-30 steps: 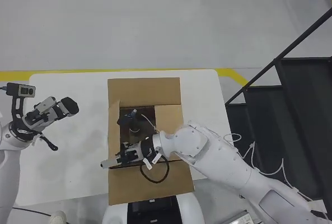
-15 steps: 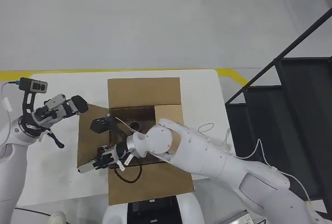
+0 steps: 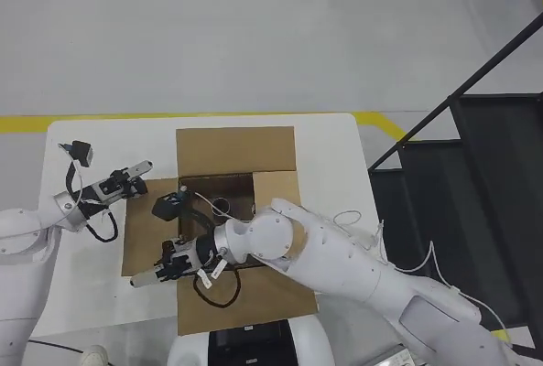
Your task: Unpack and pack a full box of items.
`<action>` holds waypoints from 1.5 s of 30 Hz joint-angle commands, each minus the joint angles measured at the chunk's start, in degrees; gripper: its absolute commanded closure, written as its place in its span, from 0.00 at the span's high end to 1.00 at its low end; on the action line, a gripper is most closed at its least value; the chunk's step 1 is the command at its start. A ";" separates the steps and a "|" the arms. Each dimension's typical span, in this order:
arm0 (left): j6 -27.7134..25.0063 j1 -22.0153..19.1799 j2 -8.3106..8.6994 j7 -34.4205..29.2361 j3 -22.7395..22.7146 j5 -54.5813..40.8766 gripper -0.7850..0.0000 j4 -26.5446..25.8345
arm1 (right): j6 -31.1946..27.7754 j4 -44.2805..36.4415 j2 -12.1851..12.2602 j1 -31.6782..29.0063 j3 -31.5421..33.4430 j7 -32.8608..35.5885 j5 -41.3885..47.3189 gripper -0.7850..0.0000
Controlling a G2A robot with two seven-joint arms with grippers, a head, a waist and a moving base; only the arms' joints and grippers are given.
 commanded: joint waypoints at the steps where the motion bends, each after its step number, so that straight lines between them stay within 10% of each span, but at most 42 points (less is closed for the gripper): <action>1: 0.42 0.23 0.05 -0.25 0.30 0.92 1.00 0.44 | 0.40 -4.92 1.63 -3.78 3.69 0.30 -1.78 1.00; 13: 1.10 -1.23 -0.76 1.45 7.10 5.99 1.00 2.40 | -1.78 -24.85 8.35 -24.61 24.84 3.91 -5.67 1.00; 35: -4.01 -4.34 -1.31 -7.25 11.26 0.83 1.00 4.20 | -7.47 -19.79 9.69 -23.92 28.51 9.77 5.78 1.00; 45: -3.03 -2.04 0.58 -19.45 3.73 -9.18 1.00 -8.51 | -9.57 -20.81 11.36 -31.42 37.10 7.99 8.02 1.00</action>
